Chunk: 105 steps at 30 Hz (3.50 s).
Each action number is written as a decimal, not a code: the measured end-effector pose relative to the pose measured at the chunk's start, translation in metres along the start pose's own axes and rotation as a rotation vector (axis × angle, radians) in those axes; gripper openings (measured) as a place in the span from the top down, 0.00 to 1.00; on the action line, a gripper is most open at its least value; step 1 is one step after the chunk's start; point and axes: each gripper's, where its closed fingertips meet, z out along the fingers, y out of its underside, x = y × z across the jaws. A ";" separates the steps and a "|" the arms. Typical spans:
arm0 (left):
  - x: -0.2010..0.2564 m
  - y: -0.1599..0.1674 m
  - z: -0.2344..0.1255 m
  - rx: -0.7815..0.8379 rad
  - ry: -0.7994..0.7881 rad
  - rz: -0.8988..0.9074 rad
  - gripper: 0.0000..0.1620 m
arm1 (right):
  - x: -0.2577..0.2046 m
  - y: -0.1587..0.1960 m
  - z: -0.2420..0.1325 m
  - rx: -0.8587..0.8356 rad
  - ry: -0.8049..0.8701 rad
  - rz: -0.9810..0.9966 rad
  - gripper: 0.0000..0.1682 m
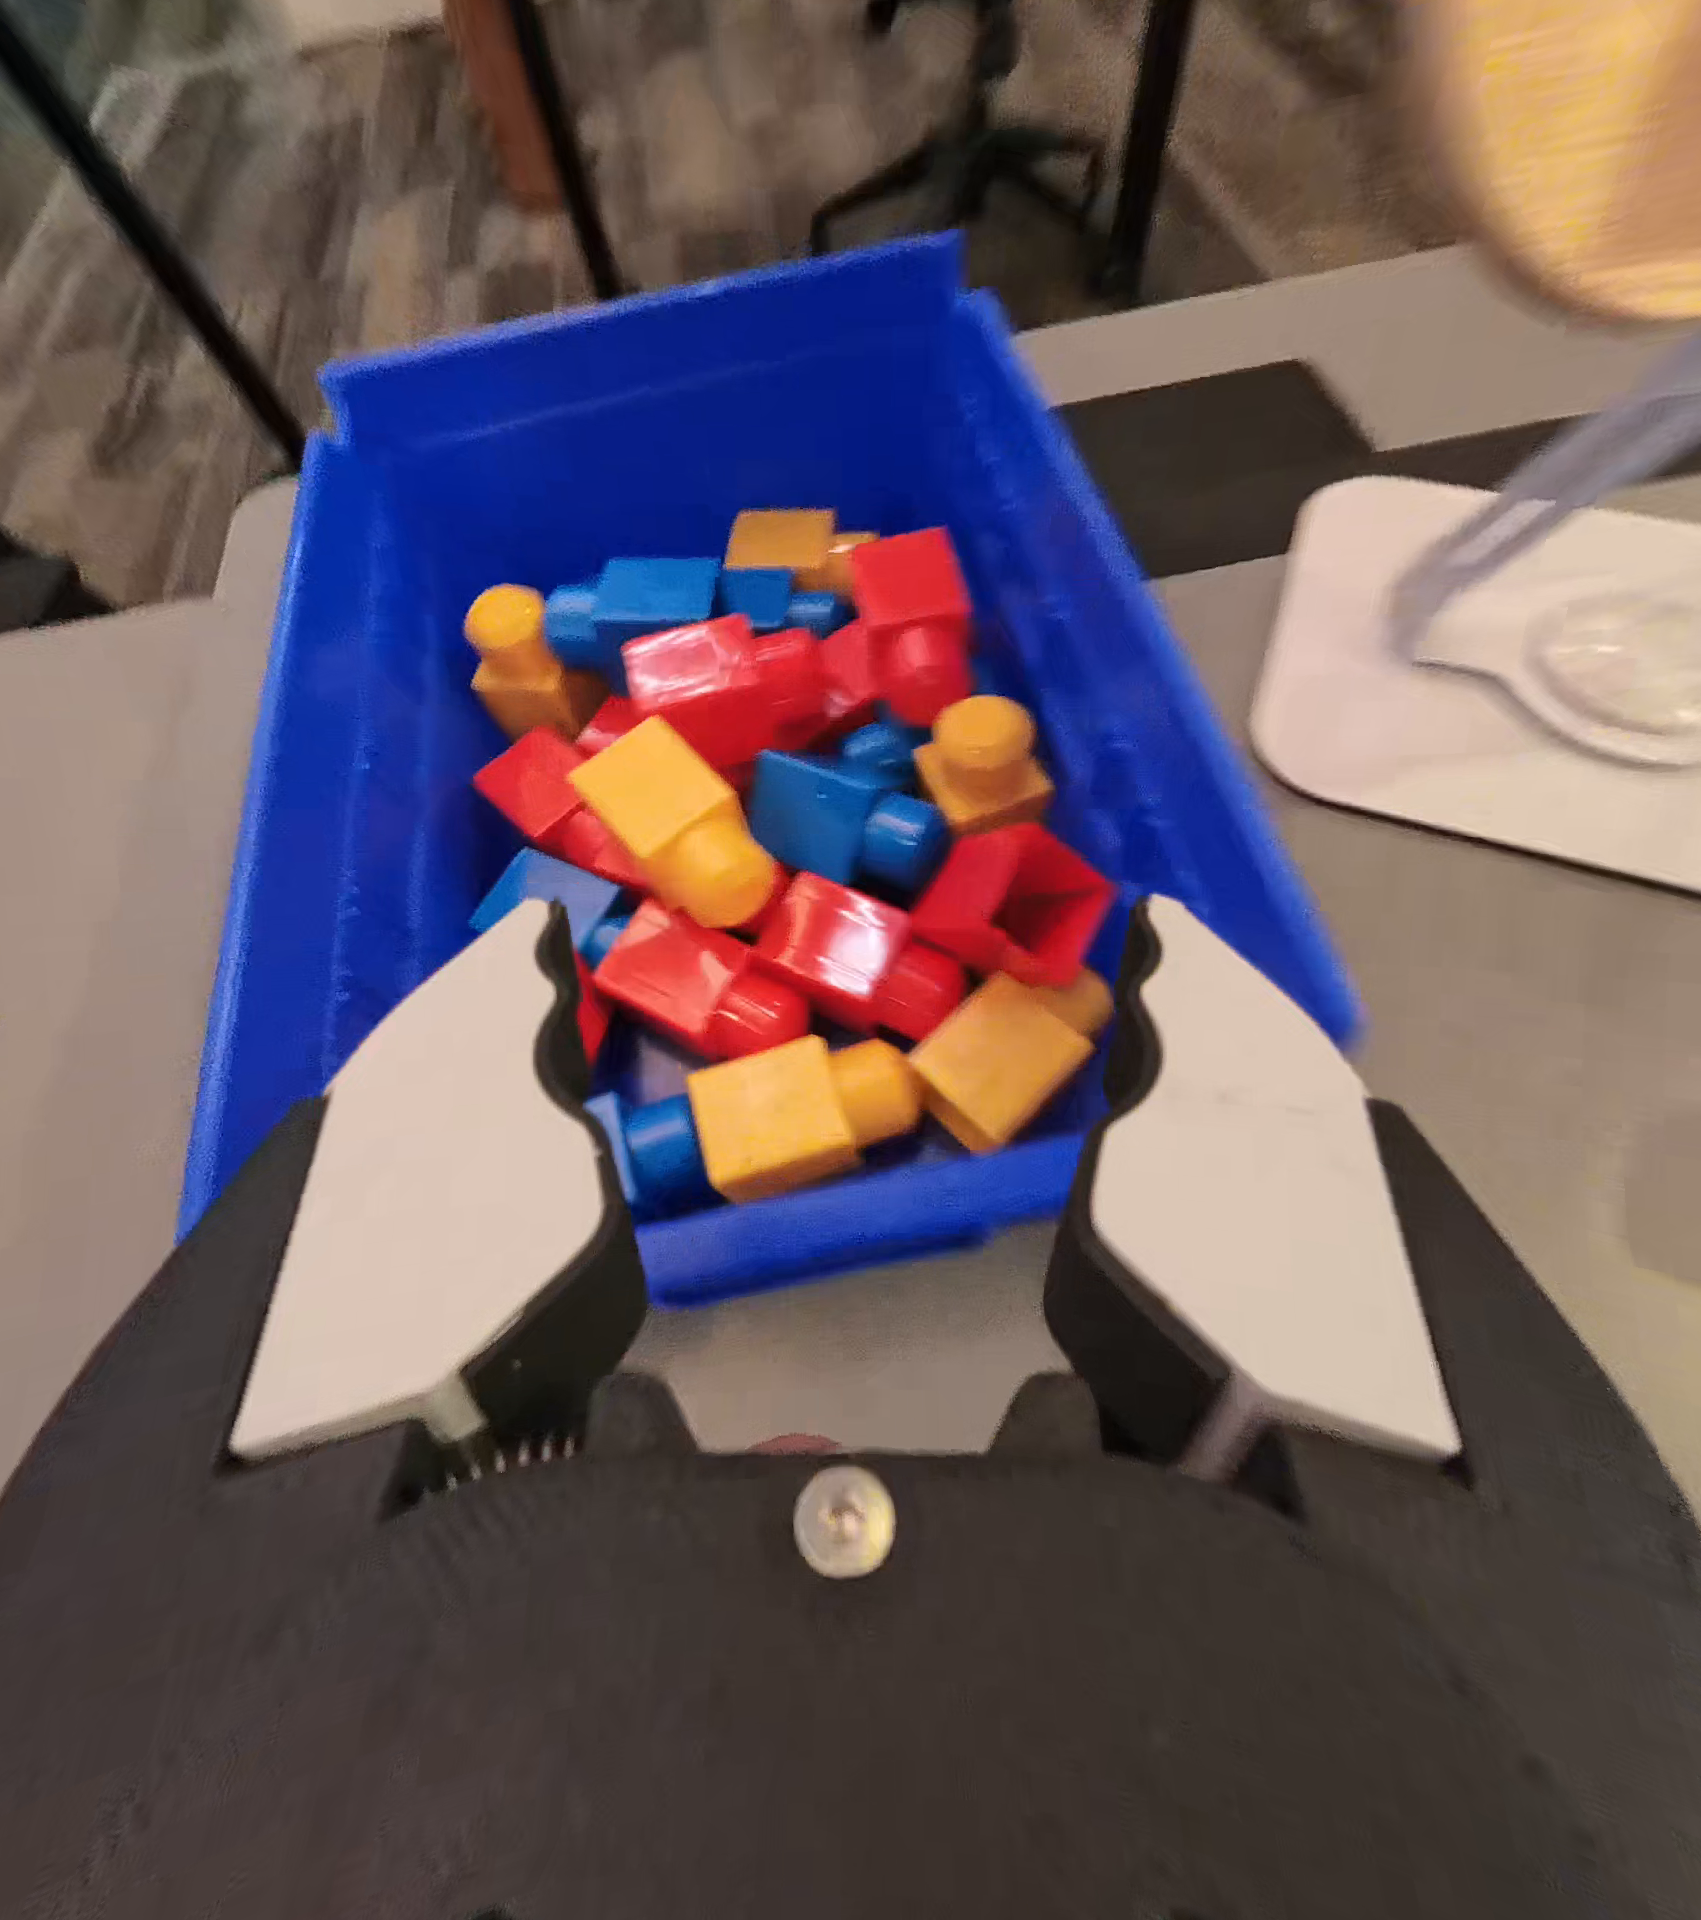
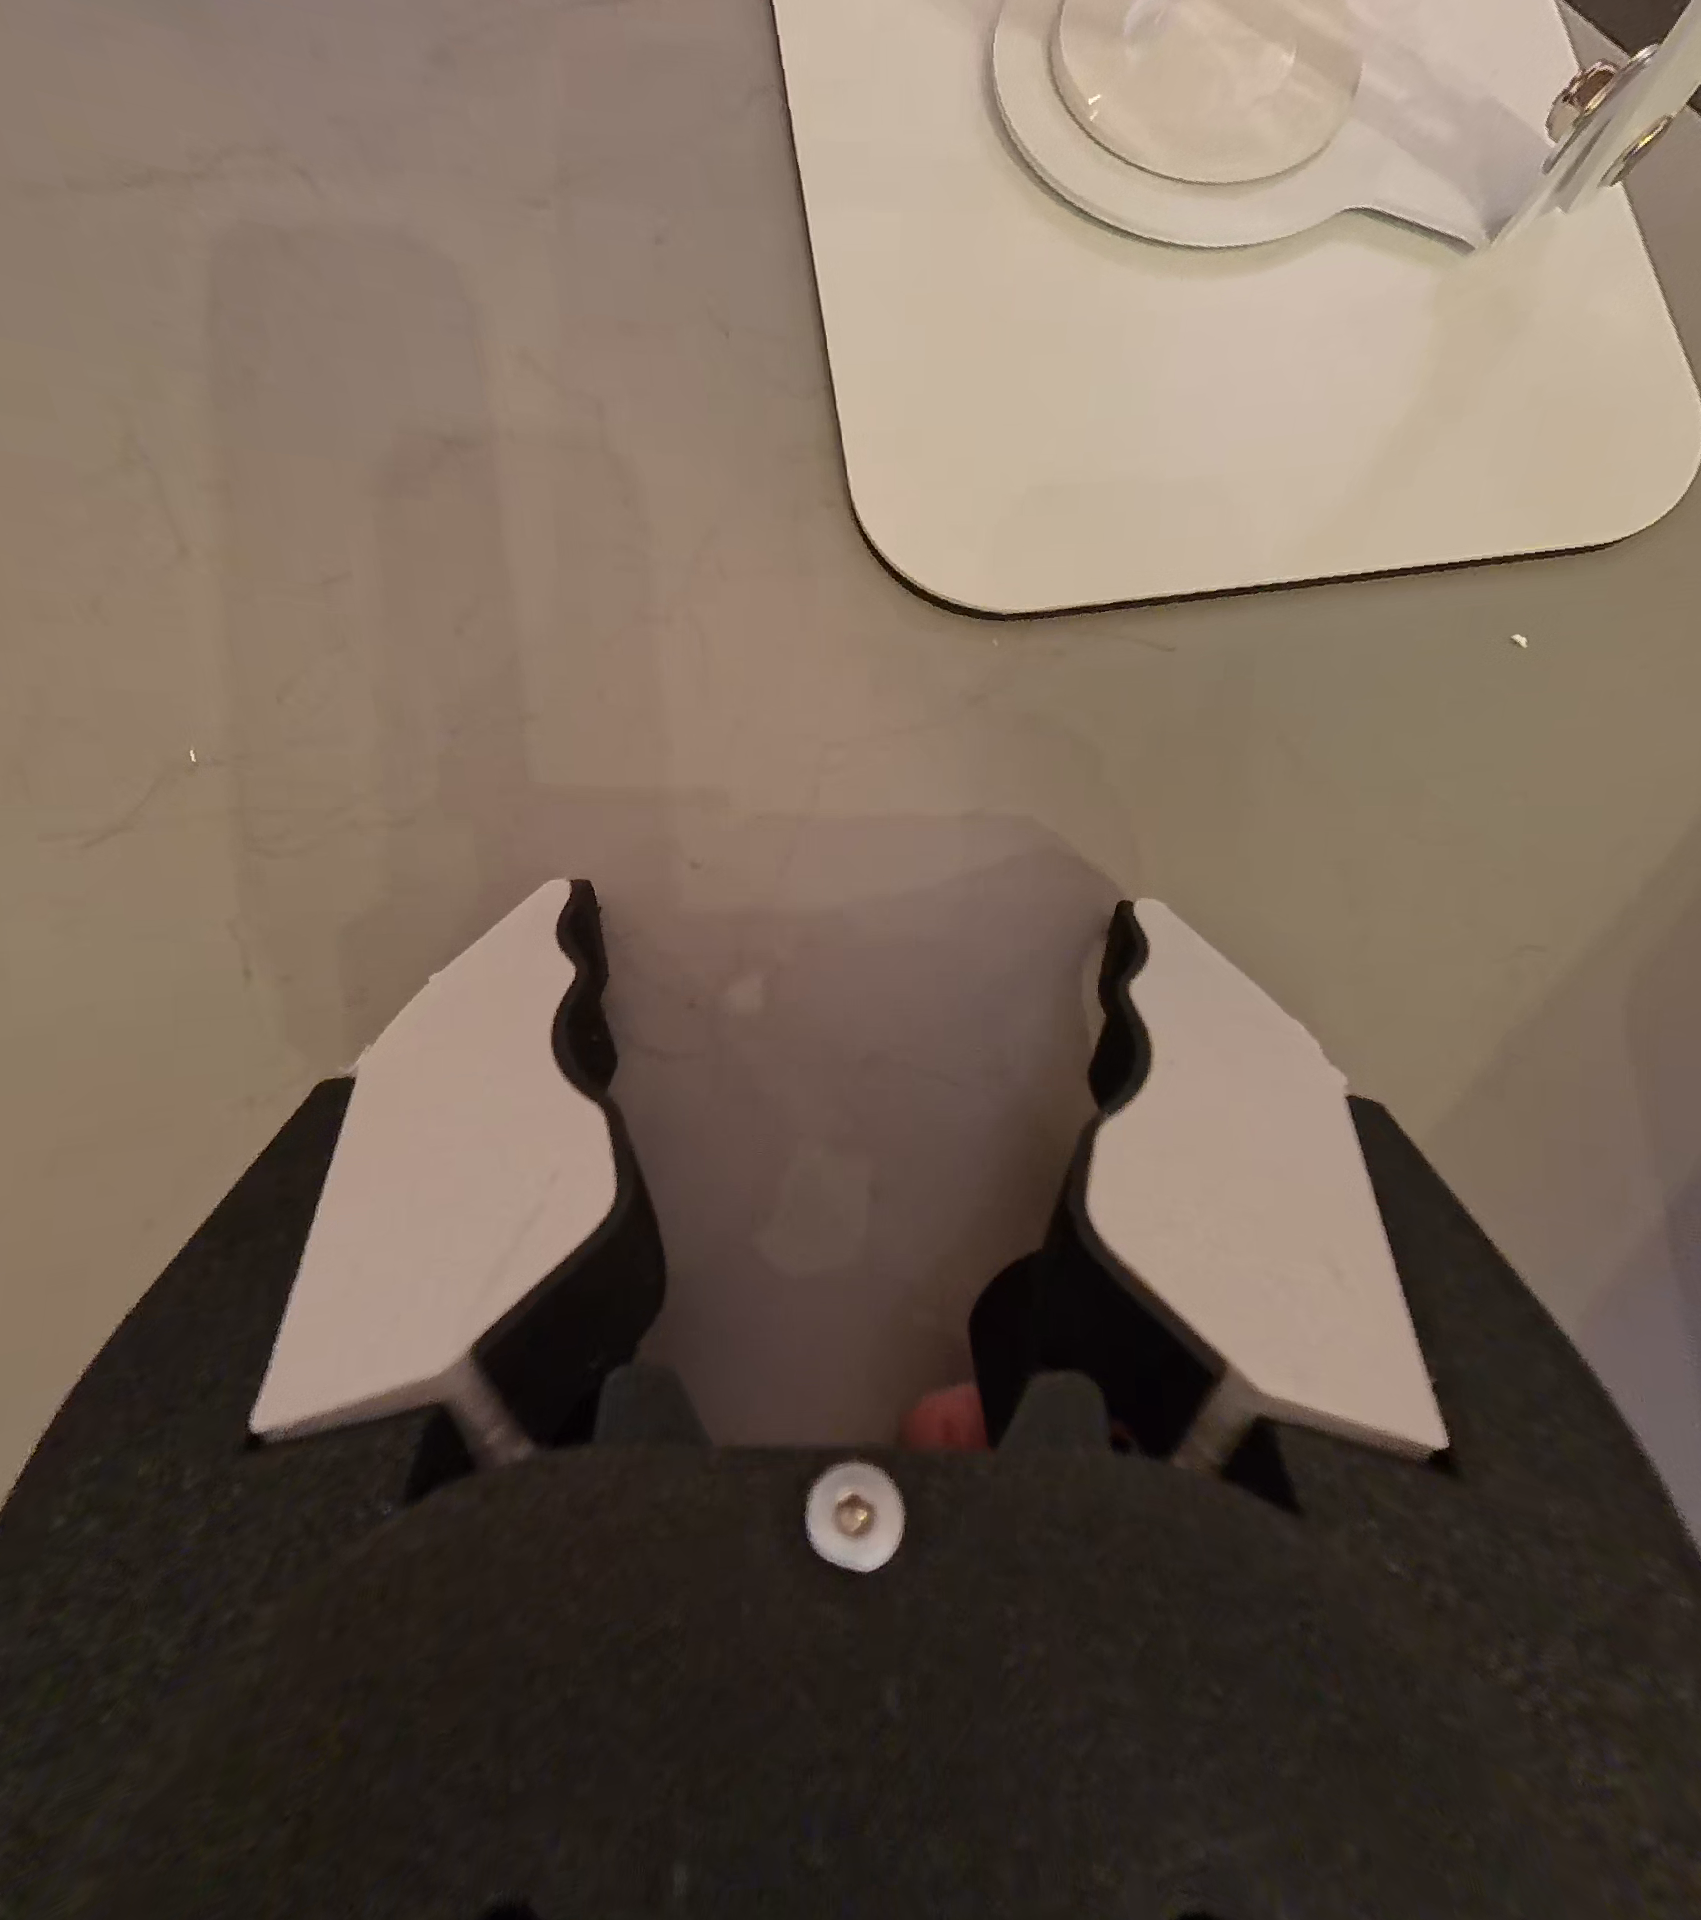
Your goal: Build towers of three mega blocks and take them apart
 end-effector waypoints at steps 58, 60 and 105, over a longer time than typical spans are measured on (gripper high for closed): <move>0.269 0.039 -0.108 0.070 0.537 1.672 0.76 | -0.142 -0.109 -0.069 0.167 -0.965 -0.143 0.76; 0.272 0.038 -0.108 0.070 0.542 1.681 0.76 | -0.143 -0.105 -0.069 0.149 -0.977 -0.147 0.78; 0.299 0.026 -0.111 -0.391 0.870 0.874 0.80 | -0.115 -0.091 -0.067 0.365 -0.496 -0.493 0.78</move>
